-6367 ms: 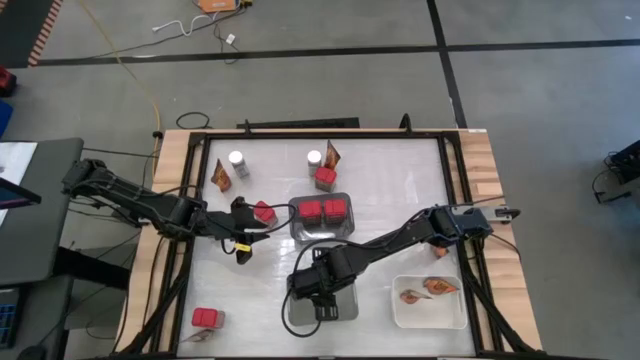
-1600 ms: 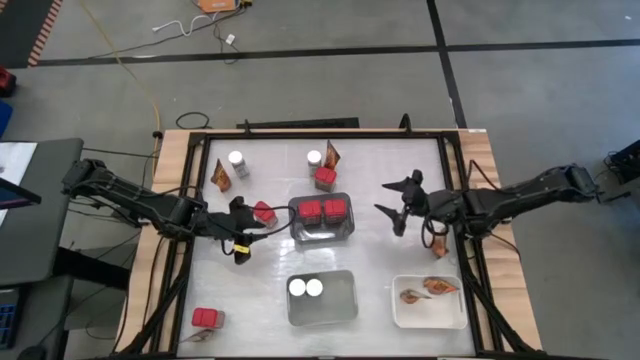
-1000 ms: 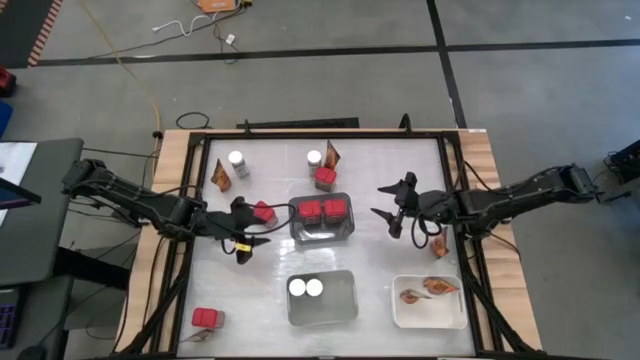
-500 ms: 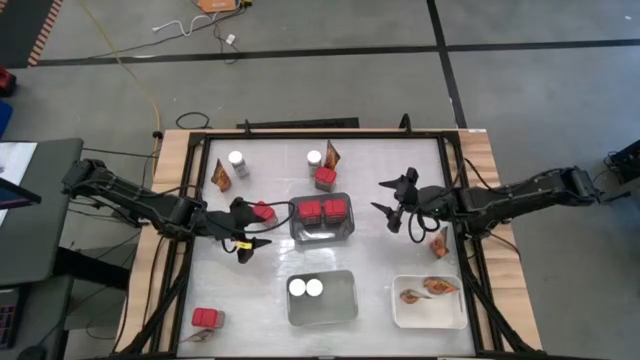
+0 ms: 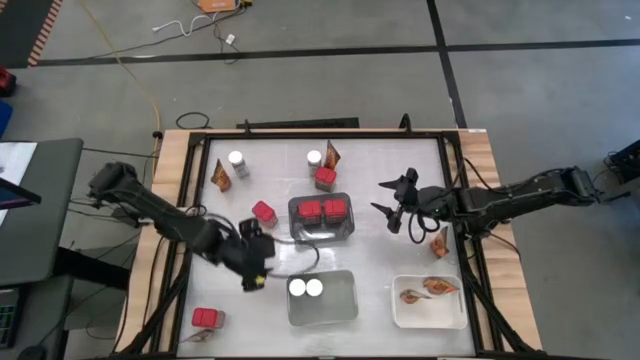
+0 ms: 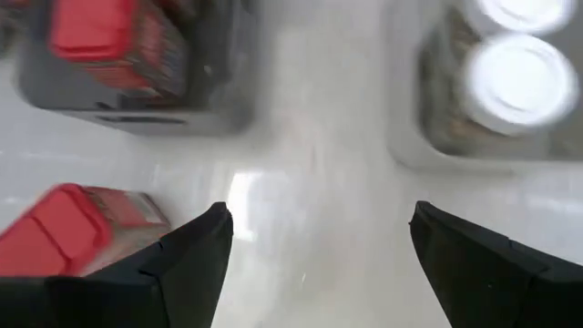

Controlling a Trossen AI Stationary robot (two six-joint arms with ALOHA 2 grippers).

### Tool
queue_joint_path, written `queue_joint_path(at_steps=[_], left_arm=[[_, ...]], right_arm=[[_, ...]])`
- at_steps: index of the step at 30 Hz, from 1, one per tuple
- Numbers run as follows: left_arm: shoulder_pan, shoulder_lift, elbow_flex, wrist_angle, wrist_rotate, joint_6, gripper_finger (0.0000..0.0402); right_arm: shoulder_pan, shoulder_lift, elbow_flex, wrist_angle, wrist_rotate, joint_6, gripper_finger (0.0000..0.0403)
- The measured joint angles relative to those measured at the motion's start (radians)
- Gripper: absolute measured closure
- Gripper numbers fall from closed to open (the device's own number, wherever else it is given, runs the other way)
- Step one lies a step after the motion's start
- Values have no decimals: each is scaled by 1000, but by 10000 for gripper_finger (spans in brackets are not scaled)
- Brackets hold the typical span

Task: Sort spices by type
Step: Put the orange seasoning pack into the white bin

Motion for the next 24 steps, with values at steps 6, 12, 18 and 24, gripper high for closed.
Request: queue_joint_path(at_steps=[6, 12, 18, 24], left_arm=[[-107, 172, 189, -203, 134, -82, 82], [-218, 296, 255, -257, 214, -210, 82], [-307, 330, 258, -264, 286, -420, 82], [-374, 309, 323, -405, 274, -645, 82]], right_arm=[[0, 0, 0, -8, 0, 2, 73], [0, 0, 1, -7, -1, 1, 73], [0, 0, 1, -8, -4, 32, 73], [0, 0, 1, -8, -38, 52, 73]])
